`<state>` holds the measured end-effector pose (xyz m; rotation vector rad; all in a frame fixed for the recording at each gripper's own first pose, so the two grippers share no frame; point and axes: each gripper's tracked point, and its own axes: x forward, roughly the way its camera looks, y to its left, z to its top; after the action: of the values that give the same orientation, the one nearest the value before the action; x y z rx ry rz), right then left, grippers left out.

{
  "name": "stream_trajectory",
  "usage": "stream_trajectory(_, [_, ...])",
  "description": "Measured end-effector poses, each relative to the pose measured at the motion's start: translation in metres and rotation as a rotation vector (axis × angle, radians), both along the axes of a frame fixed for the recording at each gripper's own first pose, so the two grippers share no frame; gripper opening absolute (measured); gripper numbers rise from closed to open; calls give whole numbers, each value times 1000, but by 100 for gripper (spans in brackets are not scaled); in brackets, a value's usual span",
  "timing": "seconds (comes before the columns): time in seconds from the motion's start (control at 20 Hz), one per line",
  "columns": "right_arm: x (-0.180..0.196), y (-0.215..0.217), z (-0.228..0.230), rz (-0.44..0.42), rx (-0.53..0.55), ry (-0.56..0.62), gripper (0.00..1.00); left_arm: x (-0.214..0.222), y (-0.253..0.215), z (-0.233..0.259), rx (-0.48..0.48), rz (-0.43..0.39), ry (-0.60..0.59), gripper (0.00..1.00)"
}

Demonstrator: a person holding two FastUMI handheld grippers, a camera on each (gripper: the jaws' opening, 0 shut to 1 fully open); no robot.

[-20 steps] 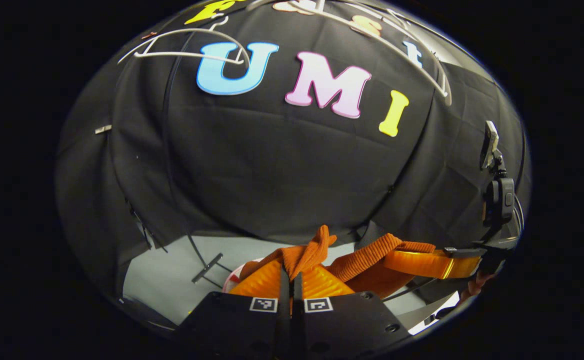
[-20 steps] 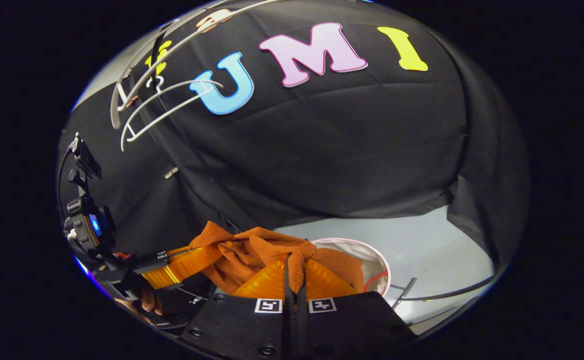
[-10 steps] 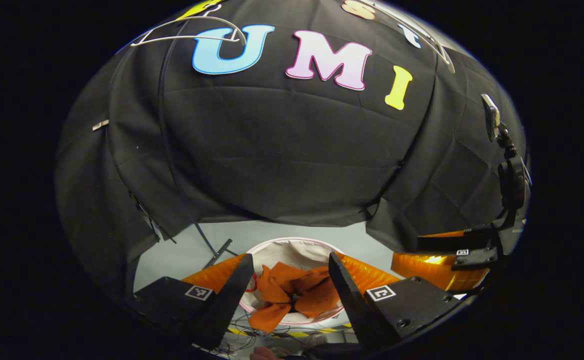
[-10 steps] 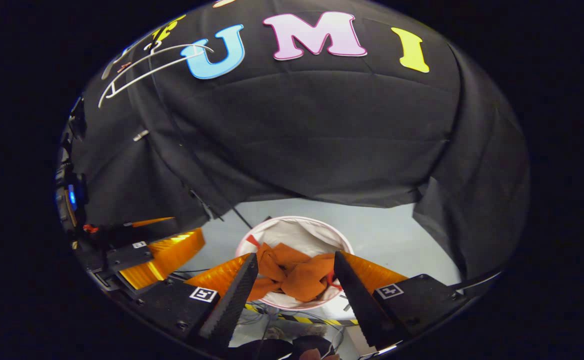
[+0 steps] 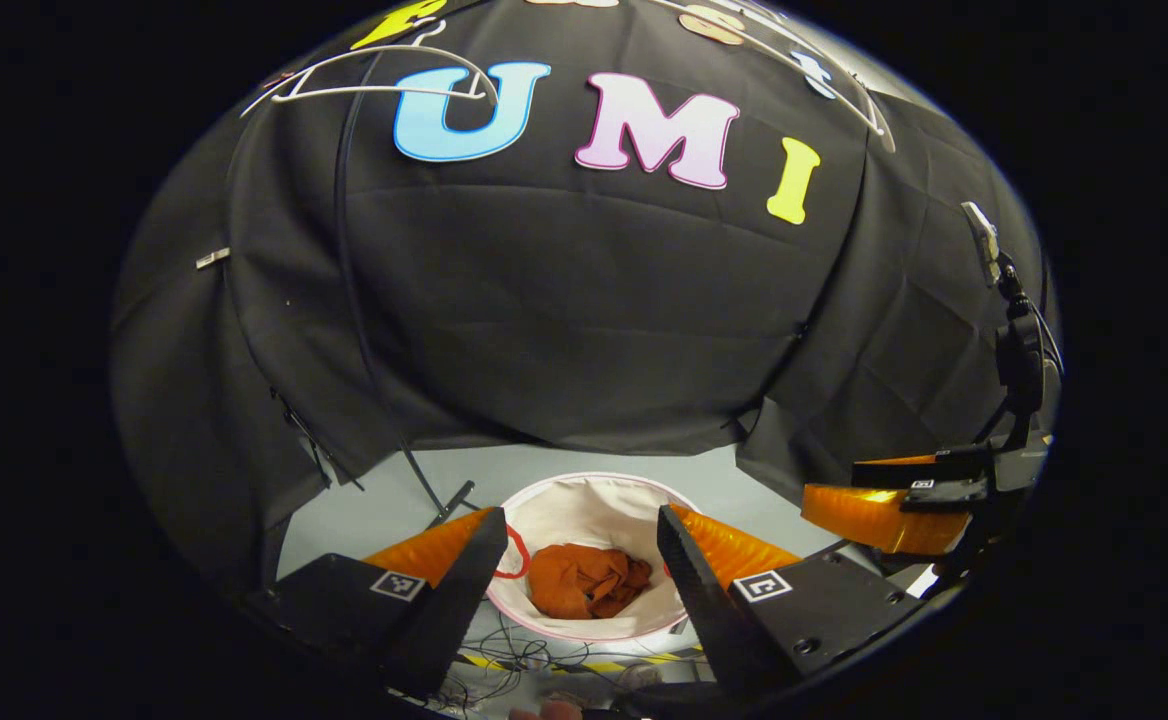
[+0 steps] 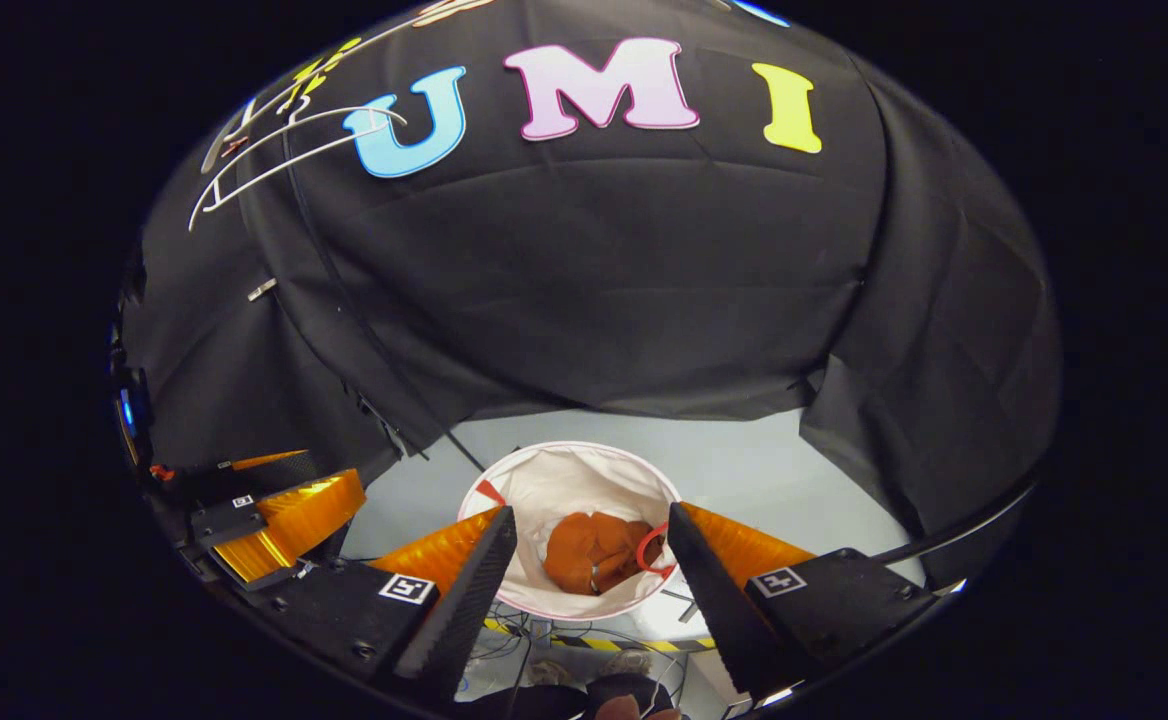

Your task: Grasp the clothes on the hanger with both hands and then place them into the laundry hamper below.

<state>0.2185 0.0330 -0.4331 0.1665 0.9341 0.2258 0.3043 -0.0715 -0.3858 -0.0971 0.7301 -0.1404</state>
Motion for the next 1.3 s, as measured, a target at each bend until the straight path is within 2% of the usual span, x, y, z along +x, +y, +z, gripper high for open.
stream_trajectory(0.45, [19, -10, 116, -70, -25, -263, 99, -8, 13, 112, 44, 19, -223, 95])
stream_trajectory(0.75, [17, -6, 201, -96, -32, -426, 98, -16, 23, 198, 3, 59, -361, 95])
stream_trajectory(1.05, [3, 14, 260, -112, -16, -511, 98, -32, 41, 268, -2, 87, -492, 95])
stream_trajectory(1.25, [-7, 24, 295, -133, -9, -562, 98, -47, 54, 309, 17, 72, -567, 95])
stream_trajectory(1.3, [-9, 24, 305, -140, -10, -581, 98, -51, 56, 315, 20, 65, -577, 92])
